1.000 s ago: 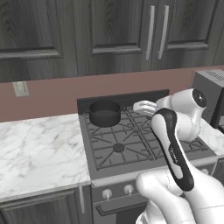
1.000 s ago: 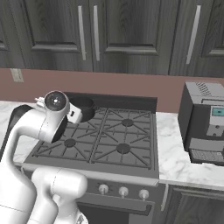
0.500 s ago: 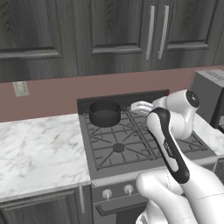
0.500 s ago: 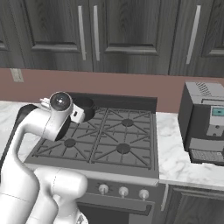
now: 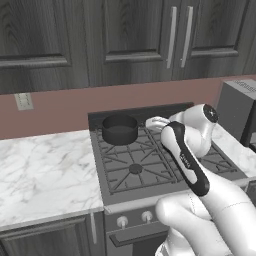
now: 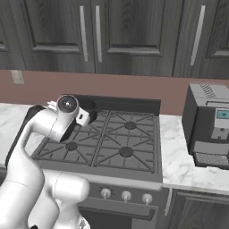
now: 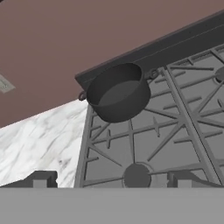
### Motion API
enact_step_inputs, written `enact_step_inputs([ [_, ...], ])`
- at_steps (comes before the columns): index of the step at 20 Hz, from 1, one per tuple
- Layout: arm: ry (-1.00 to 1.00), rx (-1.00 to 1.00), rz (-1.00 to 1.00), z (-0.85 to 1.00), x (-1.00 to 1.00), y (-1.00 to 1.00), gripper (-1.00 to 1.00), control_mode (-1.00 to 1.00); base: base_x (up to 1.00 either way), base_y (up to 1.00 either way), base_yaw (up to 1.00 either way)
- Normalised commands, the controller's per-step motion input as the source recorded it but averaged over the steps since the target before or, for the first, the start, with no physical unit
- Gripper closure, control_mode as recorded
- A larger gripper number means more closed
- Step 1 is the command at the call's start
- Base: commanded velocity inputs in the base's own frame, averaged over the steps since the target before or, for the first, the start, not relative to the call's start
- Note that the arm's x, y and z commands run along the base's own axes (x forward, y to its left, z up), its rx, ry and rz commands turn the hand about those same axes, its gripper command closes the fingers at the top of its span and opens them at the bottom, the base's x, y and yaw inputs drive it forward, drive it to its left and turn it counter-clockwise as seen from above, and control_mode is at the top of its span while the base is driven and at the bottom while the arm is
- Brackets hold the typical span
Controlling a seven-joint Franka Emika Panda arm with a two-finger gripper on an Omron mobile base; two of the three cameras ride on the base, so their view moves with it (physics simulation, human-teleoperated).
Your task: Move the pot and pan from the stove into the sink.
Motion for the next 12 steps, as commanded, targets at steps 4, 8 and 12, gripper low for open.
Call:
enact_step_inputs([
  [4,0.03,0.0,0.0,-0.16,0.43,0.0,-1.0,-1.0,0.0,0.0,0.0],
  [8,0.03,0.0,0.0,-0.16,0.43,0.0,-1.0,-1.0,0.0,0.0,0.0],
  [12,0.03,0.01,-0.01,-0.14,0.44,0.0,-1.0,-1.0,0.0,0.0,0.0],
])
